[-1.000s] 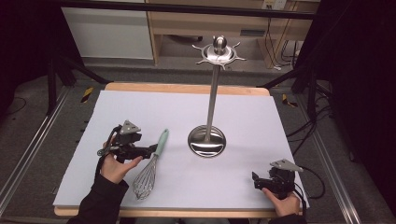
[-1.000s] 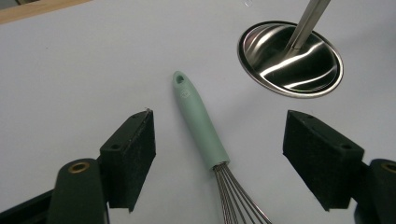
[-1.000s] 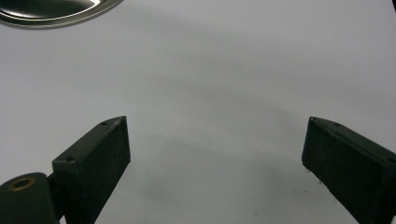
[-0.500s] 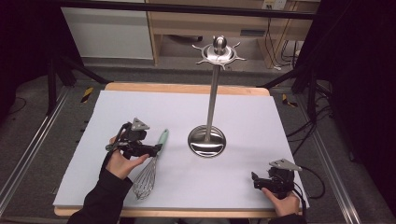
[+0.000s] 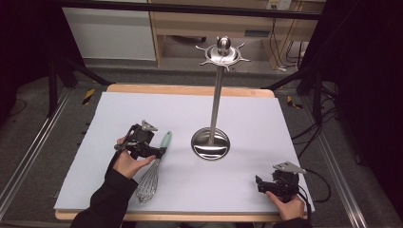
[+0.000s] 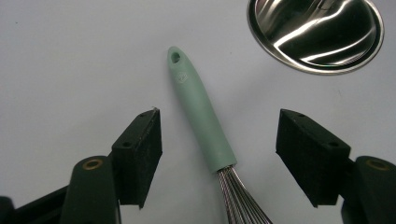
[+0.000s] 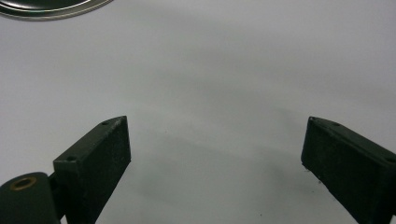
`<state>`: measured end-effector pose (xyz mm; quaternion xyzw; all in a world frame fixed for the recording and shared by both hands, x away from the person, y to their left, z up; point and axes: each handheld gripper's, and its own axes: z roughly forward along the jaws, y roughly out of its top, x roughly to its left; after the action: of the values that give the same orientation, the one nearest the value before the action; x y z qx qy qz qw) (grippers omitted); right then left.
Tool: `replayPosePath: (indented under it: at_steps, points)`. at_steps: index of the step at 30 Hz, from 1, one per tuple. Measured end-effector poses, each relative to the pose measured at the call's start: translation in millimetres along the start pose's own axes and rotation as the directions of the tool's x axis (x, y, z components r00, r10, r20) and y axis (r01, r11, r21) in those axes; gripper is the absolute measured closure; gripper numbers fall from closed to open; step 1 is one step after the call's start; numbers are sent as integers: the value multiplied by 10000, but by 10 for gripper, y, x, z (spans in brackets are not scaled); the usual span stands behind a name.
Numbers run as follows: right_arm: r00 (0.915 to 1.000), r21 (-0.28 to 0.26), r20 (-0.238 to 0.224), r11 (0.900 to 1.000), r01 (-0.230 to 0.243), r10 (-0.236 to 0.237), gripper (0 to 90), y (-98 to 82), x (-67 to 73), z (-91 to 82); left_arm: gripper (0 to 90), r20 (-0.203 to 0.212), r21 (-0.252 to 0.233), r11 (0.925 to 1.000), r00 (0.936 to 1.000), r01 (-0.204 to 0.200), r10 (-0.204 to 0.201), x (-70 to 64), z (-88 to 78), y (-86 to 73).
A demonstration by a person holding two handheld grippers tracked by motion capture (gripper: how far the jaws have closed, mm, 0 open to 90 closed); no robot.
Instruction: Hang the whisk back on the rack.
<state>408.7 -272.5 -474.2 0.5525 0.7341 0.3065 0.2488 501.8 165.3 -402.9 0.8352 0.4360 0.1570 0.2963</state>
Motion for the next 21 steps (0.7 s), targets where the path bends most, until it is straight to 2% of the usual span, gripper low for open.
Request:
replayPosePath:
  at_steps: [11, 21]
  points:
    - [10000, 42, -68, 10000, -17, 17, 86, -2, 4, 5, 360, 11, 974, 9952, 10000, 68, -69, 18, 210, -42]
    - [10000, 74, -84, 10000, 24, -24, 86, -1, -2, 12, 439, 154, 1409, 9899, 9997, 146, -170, 21, 307, -59]
